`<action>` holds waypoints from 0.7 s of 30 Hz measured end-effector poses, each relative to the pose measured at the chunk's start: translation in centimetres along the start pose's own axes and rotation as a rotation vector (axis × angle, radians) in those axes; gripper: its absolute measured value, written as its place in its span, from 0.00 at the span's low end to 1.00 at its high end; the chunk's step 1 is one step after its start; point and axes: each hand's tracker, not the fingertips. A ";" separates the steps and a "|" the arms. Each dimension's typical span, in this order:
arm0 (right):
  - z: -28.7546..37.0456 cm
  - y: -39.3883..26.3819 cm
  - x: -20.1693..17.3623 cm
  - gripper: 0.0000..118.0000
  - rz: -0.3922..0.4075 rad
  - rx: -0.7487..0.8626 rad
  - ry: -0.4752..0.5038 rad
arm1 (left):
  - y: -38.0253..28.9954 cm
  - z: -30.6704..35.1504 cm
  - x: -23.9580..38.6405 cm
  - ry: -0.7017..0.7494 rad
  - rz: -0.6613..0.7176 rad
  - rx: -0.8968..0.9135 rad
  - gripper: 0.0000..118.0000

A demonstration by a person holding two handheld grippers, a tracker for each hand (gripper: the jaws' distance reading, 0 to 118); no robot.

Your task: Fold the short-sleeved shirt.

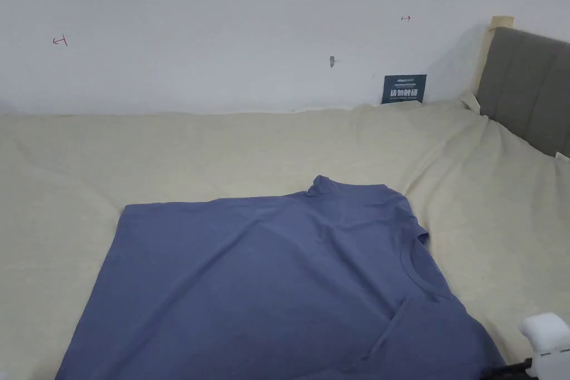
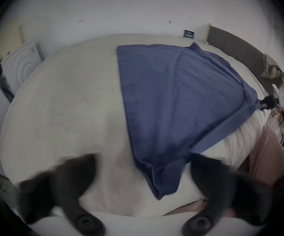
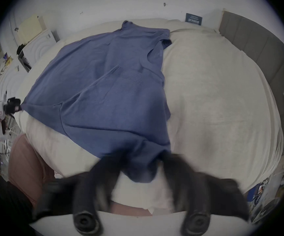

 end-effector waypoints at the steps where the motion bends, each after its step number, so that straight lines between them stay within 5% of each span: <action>1: 0.5 -0.1 0.1 0.90 -0.019 -0.004 -0.013 | -0.3 0.6 -0.3 -0.033 0.037 0.023 0.96; 6: 5.7 -0.9 -1.6 0.92 -0.060 0.194 -0.087 | -0.5 5.7 0.2 -0.080 0.135 0.196 0.97; 10: 9.8 -0.7 -5.1 0.92 -0.160 0.403 0.048 | 0.6 8.9 2.2 -0.041 0.114 0.320 0.97; 13: 11.3 -1.2 -8.8 0.92 -0.155 0.601 0.082 | 0.4 11.2 5.5 -0.024 0.087 0.464 0.95; 15: 11.8 -1.4 -11.1 0.91 -0.119 0.696 0.079 | 0.4 12.1 7.2 0.011 0.002 0.548 0.73; 17: 11.8 -1.7 -12.7 0.90 -0.109 0.792 0.071 | 0.3 12.5 8.8 0.045 0.003 0.592 0.15; 18: 11.9 -1.9 -13.4 0.87 -0.103 0.836 0.093 | 0.1 12.5 9.5 0.038 0.007 0.622 0.02; 20: 12.3 -2.3 -14.8 0.58 -0.073 0.915 0.102 | -0.4 12.4 10.4 -0.061 0.061 0.664 0.02; 21: 12.4 -2.3 -15.5 0.33 -0.056 0.944 0.064 | -0.6 12.5 10.8 -0.066 0.062 0.682 0.02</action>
